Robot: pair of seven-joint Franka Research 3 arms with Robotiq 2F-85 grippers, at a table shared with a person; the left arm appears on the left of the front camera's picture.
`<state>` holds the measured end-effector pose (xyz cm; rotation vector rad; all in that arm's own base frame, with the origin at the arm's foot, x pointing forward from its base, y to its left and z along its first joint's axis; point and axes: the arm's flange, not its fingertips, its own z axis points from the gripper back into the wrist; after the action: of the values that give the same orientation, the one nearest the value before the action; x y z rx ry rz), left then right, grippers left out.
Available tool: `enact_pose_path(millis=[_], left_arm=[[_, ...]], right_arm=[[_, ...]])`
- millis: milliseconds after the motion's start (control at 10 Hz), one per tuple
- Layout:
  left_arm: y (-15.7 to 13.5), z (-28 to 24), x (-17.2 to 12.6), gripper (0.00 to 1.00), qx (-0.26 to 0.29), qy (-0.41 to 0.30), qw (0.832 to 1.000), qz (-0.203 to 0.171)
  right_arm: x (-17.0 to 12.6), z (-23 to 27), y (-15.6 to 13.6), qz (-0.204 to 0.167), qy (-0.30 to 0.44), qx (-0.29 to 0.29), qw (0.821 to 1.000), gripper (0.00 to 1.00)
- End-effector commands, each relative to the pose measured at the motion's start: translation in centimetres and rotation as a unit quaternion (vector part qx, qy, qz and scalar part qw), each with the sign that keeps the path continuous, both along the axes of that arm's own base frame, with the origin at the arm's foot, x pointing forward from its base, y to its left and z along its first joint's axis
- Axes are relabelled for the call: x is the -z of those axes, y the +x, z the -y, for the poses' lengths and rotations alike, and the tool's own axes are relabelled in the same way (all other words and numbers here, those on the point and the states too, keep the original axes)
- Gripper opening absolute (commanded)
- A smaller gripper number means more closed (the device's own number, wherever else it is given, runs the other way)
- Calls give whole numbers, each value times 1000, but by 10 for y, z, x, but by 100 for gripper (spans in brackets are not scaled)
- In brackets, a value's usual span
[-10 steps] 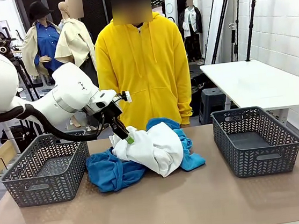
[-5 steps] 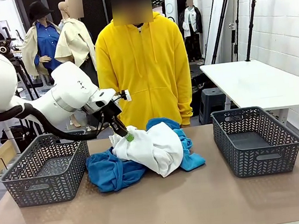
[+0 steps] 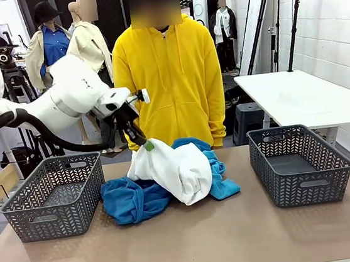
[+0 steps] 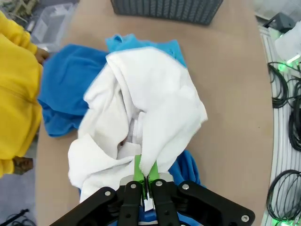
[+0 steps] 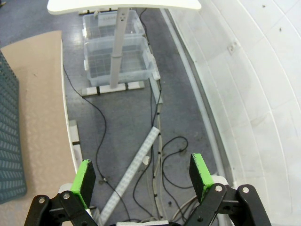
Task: Sort the tops and bottoms.
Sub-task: Lift clothes from the center of the table with your left hand.
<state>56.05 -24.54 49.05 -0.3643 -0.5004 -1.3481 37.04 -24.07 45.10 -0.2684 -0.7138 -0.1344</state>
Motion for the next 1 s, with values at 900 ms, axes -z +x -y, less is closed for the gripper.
enact_pose_path(millis=[900], left_arm=[[-39, 59, -370, 0, -18, 78, 960, 269]], right_arm=[[1, 2, -1, -1, 1, -1, 1000, 100]])
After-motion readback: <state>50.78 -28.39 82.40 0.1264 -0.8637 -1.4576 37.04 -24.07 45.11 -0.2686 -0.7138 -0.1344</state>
